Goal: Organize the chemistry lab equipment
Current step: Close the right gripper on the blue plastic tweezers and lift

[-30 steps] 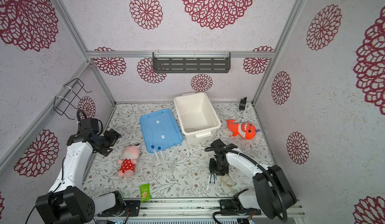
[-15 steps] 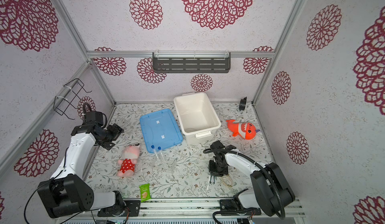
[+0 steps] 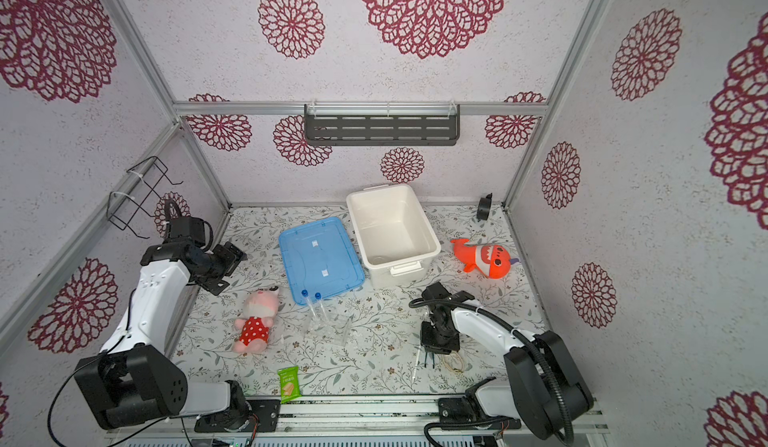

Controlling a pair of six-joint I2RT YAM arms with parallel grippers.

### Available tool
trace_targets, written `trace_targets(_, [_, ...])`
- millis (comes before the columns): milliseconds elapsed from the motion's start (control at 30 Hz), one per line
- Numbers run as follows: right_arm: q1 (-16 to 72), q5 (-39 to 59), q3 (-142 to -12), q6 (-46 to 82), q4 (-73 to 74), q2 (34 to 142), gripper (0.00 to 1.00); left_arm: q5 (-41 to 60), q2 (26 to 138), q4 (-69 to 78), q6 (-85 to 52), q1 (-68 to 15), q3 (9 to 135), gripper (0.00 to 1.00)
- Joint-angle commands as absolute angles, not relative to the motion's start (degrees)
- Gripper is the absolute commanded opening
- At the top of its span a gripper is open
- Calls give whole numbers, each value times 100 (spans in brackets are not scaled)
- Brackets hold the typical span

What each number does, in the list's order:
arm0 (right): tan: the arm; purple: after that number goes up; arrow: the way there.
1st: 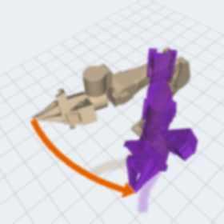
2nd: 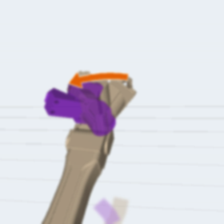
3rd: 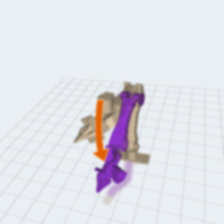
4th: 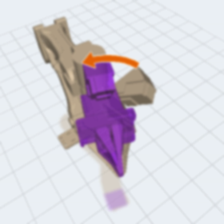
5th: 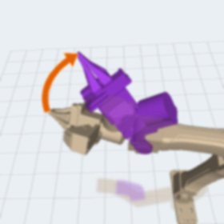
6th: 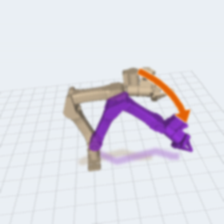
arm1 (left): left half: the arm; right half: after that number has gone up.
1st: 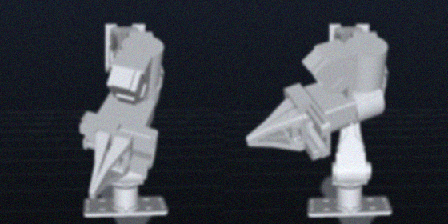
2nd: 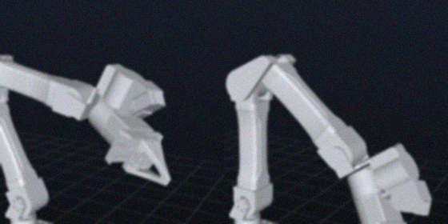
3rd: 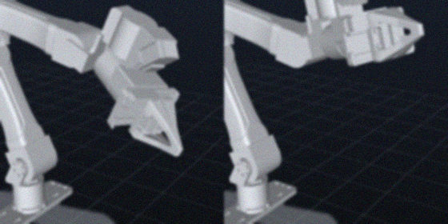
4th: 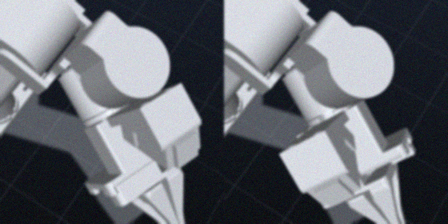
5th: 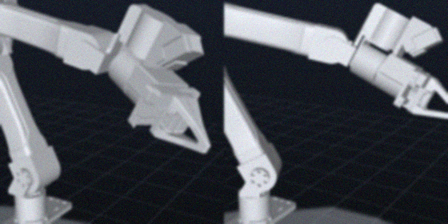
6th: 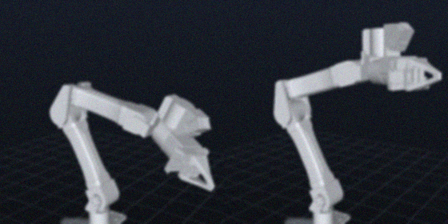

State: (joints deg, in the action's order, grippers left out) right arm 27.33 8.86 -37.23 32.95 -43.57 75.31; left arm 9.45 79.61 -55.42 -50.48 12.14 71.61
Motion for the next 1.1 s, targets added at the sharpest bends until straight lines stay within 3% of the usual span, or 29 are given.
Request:
trace_targets(0, [2713, 732, -3703, 3307, -4518, 7462, 36, 909, 7838, -5643, -5028, 1180, 7100, 86])
trace_targets(633, [2727, 823, -4183, 3067, -4627, 7511, 38, 697, 7077, -5680, -4763, 1057, 6407, 86])
trace_targets(800, [2725, 812, -4073, 3047, -4344, 7715, 29, 793, 7138, -5536, -4745, 1056, 6338, 86])
trace_targets(1067, [2877, 908, -3781, 3427, -4236, 7722, 27, 768, 7355, -5661, -4475, 1061, 6646, 87])
